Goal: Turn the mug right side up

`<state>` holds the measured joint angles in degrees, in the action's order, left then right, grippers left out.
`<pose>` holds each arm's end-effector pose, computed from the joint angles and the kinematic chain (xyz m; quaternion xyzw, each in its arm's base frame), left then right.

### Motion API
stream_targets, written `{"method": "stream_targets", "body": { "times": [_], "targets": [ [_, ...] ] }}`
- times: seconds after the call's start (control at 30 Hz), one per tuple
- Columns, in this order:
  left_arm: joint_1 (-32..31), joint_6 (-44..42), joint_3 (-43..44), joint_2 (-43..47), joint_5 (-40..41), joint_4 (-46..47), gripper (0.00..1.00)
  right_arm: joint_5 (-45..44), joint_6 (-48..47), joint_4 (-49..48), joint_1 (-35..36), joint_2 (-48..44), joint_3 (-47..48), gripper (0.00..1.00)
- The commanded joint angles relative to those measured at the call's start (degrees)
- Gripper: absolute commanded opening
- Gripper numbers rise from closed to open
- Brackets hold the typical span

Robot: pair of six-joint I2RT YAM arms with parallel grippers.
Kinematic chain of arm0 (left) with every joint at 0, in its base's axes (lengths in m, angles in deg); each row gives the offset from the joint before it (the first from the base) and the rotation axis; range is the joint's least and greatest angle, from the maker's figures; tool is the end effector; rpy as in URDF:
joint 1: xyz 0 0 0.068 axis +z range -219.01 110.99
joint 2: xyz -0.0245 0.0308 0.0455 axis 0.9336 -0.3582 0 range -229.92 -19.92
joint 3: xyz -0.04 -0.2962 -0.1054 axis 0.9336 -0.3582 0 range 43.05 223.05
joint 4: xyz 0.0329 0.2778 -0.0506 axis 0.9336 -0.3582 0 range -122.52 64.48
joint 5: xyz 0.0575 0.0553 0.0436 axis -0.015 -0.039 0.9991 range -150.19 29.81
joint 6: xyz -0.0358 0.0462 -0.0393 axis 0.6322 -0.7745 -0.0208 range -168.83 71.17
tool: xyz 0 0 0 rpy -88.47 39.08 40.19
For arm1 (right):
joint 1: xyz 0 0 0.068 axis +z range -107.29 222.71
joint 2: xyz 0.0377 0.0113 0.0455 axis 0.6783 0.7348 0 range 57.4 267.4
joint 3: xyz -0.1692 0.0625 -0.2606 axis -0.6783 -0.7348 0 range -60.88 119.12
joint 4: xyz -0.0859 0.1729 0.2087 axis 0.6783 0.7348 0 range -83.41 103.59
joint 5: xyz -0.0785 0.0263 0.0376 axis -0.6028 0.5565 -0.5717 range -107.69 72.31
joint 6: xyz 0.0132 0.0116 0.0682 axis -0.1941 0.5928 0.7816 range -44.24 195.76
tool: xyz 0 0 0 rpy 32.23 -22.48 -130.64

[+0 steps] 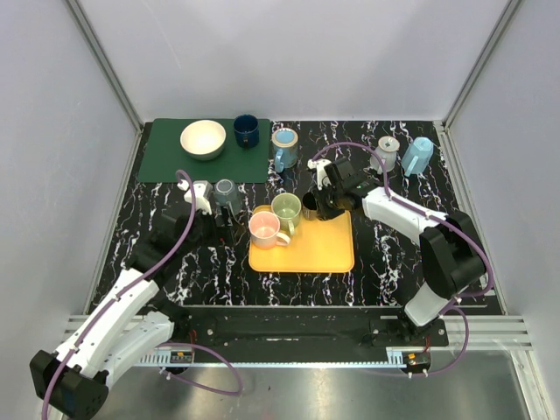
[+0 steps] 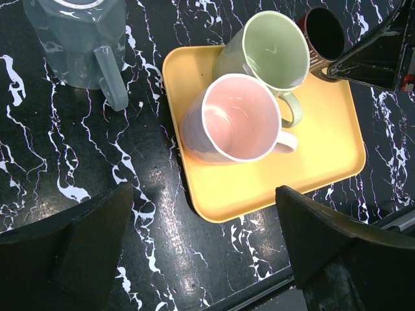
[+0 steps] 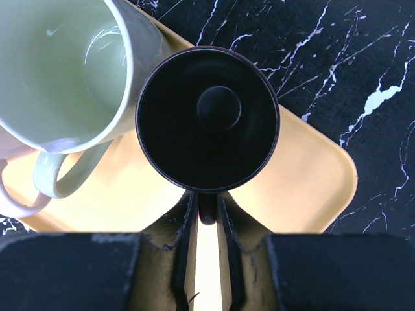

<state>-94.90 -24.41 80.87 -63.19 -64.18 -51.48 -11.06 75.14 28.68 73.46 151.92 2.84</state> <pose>0.1608 -0.0824 0.2912 0.0282 0.8713 -0.2353 0.4298 0.3281 0.2028 0.2309 -0.2736 0.9062 0.1356 0.2925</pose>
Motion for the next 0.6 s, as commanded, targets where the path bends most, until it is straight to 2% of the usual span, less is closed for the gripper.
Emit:
{"method": "stream_targets", "body": {
  "times": [0.0, 0.07, 0.1, 0.27, 0.57],
  "targets": [
    [-0.3, 0.1, -0.6, -0.1, -1.0, 2.6, 0.94, 0.1, -0.3, -1.6, 0.5, 0.0, 0.2, 0.18],
    [-0.2, 0.1, -0.6, -0.2, -1.0, 2.6, 0.94, -0.9, 0.3, -0.8, 0.5, 0.3, 0.8, 0.1],
    [-0.2, 0.1, -0.6, -0.1, -1.0, 2.7, 0.94, -1.2, 0.3, 0.8, 0.5, 0.7, 1.7, 0.0],
    [-0.2, 0.2, -0.6, 0.2, -0.8, 2.7, 0.94, -2.4, 3.3, 3.3, 0.5, -1.1, 1.8, 0.0],
    [-0.2, 0.9, -0.3, 2.4, 2.9, 2.6, 0.94, -4.8, 5.4, 7.6, 0.5, -14.4, 1.2, 0.0]
  ]
}}
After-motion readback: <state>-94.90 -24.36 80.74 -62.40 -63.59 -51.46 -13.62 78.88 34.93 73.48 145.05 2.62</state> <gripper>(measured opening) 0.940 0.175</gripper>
